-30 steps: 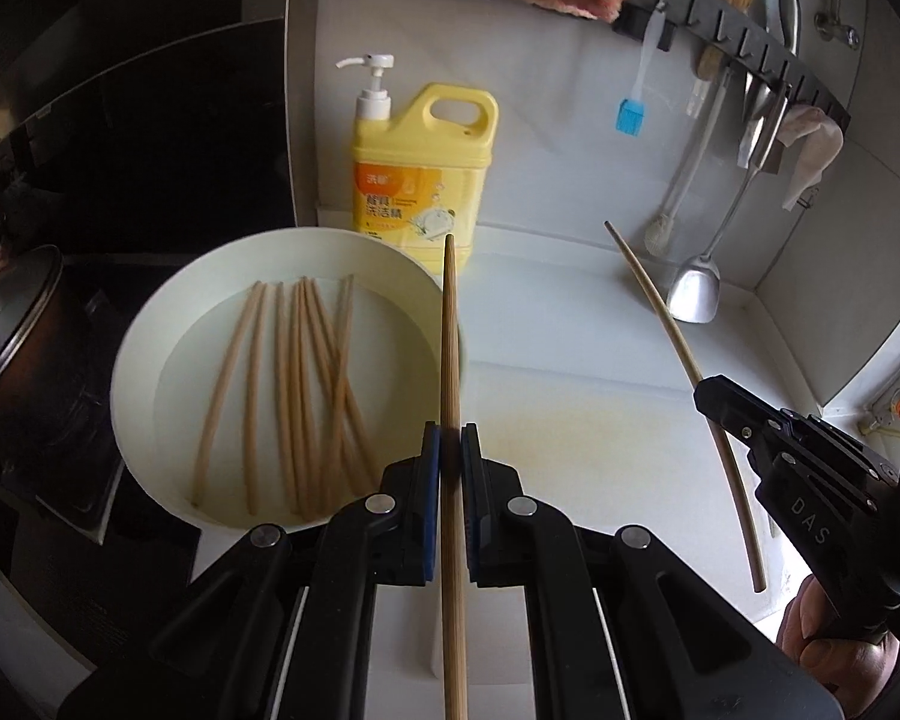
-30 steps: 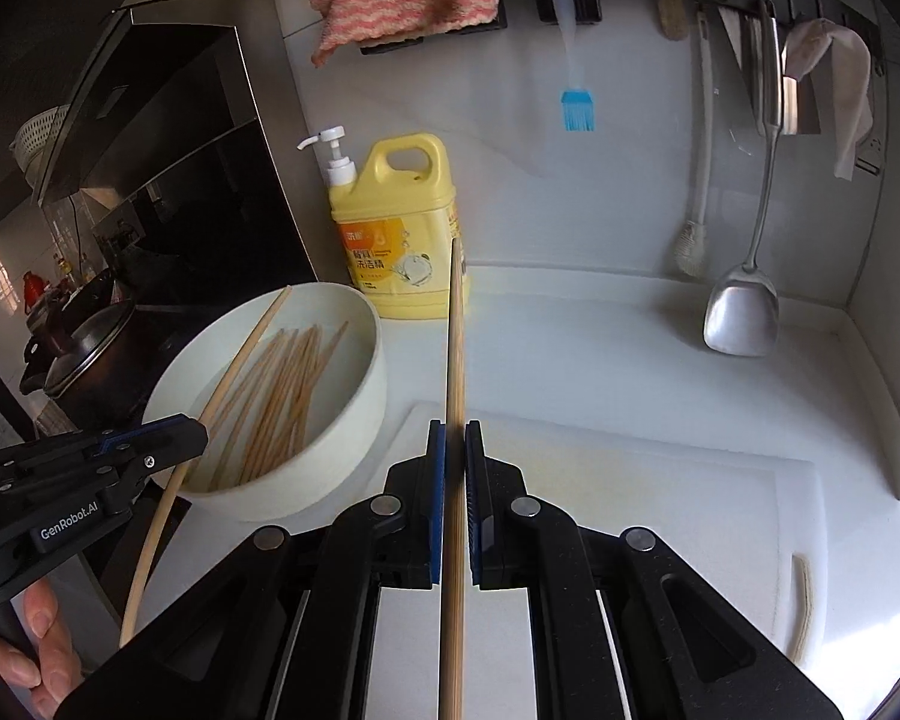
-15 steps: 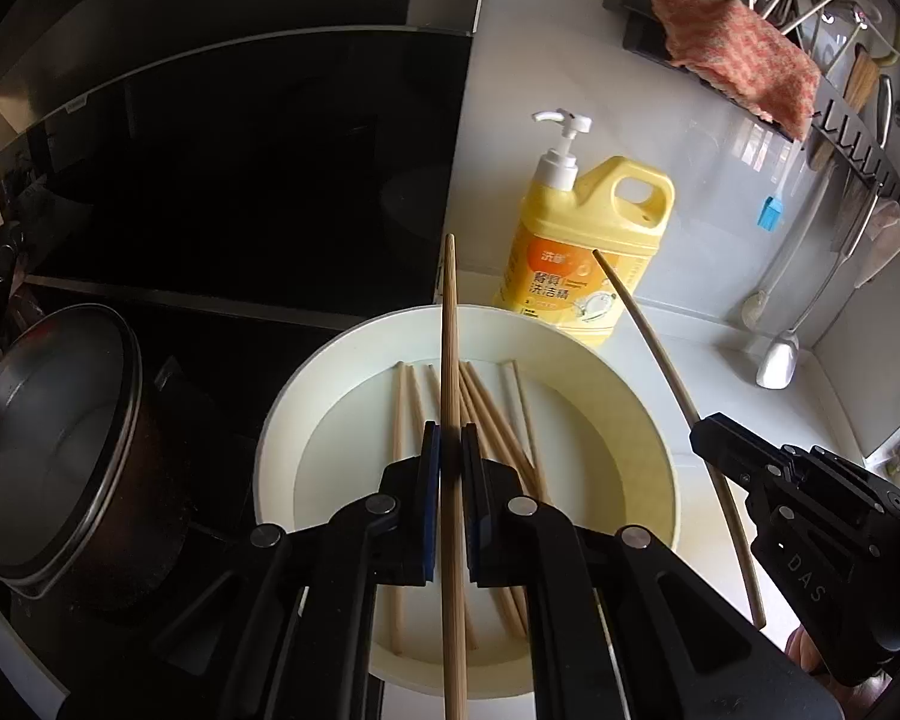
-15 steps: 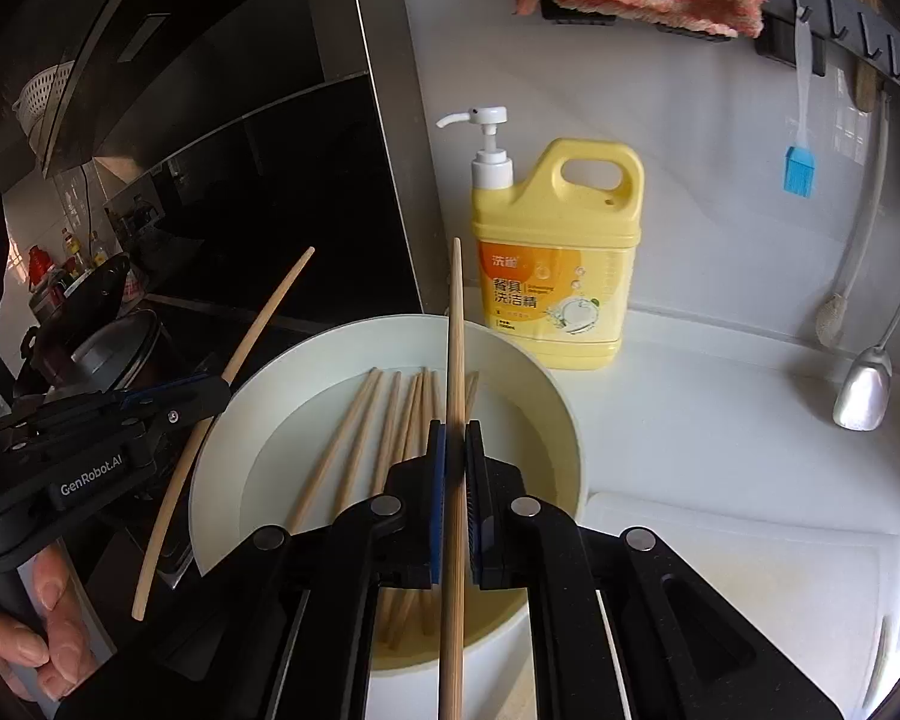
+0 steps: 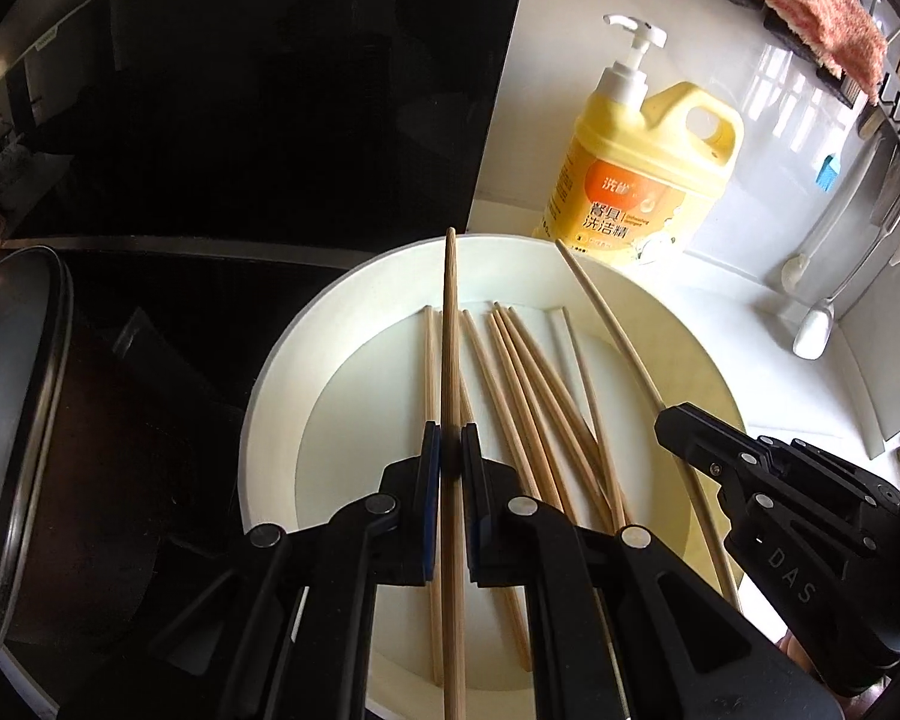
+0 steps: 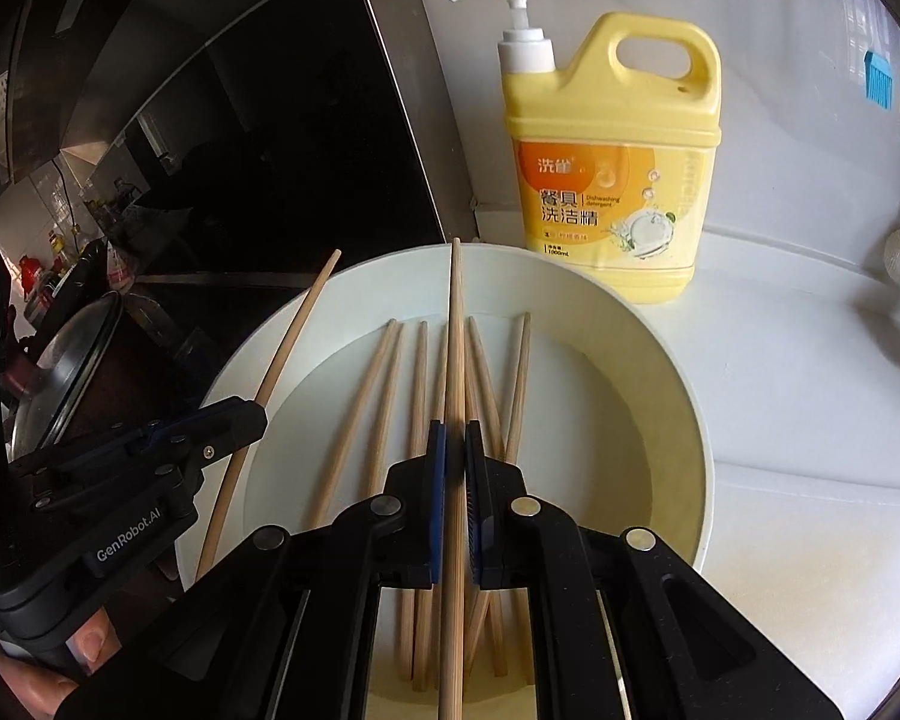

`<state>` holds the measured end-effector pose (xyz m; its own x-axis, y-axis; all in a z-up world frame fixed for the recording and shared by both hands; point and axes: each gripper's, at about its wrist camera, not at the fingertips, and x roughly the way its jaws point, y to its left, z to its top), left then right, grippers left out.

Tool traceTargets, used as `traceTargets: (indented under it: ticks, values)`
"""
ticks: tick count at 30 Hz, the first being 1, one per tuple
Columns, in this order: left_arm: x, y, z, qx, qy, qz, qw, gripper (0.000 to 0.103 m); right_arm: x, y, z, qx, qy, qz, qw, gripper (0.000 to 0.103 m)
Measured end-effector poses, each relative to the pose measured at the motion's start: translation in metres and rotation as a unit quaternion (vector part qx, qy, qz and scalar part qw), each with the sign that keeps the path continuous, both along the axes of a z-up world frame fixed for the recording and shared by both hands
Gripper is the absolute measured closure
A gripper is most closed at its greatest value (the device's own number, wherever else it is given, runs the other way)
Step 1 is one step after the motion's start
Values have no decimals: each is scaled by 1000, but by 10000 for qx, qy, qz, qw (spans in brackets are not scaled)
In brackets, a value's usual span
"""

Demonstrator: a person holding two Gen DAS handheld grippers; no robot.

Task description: Organize utensils

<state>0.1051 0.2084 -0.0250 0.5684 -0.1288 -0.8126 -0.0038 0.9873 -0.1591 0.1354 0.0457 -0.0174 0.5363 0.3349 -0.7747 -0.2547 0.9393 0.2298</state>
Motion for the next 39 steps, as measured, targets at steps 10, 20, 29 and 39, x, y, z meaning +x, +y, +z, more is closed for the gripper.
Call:
traceTargets:
  ticks: [10, 20, 29, 39]
  values:
    - [10, -8, -23, 53, 381, -81, 9992, 95, 10, 1, -23, -78, 364, 25, 9993, 97]
    - [-2, 9, -8, 169, 293, 384, 9987, 19, 1, -15, -7, -180, 201, -162, 9995, 73]
    - [-15, 11, -4, 320, 382, 490, 9976, 9, -16, -25, 5, -119, 165, -238, 9995, 57]
    - [-23, 10, 3, 346, 375, 536, 9973, 7, -31, -27, 8, -123, 205, -274, 9993, 54]
